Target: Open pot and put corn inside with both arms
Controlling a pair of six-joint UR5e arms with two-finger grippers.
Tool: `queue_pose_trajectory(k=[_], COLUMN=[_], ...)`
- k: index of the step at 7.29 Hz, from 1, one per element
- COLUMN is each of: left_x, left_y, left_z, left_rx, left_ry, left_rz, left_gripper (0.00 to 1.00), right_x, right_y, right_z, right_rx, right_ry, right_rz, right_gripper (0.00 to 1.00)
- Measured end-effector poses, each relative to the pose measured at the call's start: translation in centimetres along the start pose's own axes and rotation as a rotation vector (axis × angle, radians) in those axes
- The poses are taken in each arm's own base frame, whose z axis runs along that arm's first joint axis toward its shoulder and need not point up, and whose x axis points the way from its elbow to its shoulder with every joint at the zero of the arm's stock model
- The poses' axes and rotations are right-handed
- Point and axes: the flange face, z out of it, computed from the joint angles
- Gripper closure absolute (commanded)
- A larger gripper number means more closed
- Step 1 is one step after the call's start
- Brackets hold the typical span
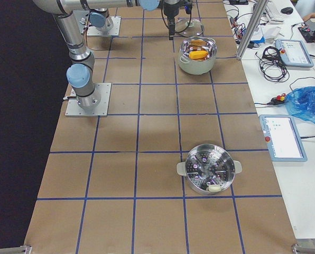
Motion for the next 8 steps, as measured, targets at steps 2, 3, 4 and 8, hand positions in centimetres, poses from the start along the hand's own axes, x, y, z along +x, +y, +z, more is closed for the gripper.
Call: queue_pose_trajectory(k=[2, 3, 4, 8], left_x=[2.4, 2.8, 3.0, 3.1], left_y=[3.5, 4.6, 5.1, 6.4], left_z=[-5.8, -7.0, -7.5, -8.8], left_rx=[-0.042, -0.062, -0.07, -0.056], left_ry=[-0.007, -0.003, 0.004, 0.022], left_rz=[0.028, 0.032, 0.032, 0.027], left_gripper=[0.0, 0.0, 0.0, 0.0], right_x=[-0.1, -0.1, -0.1, -0.1], right_y=[0.0, 0.0, 0.0, 0.1], right_z=[0.0, 0.0, 0.0, 0.1], right_rx=[0.001, 0.0, 0.0, -0.001], right_ry=[-0.001, -0.001, -0.002, 0.0], right_rz=[0.002, 0.003, 0.004, 0.003], right_gripper=[0.0, 0.0, 0.0, 0.0])
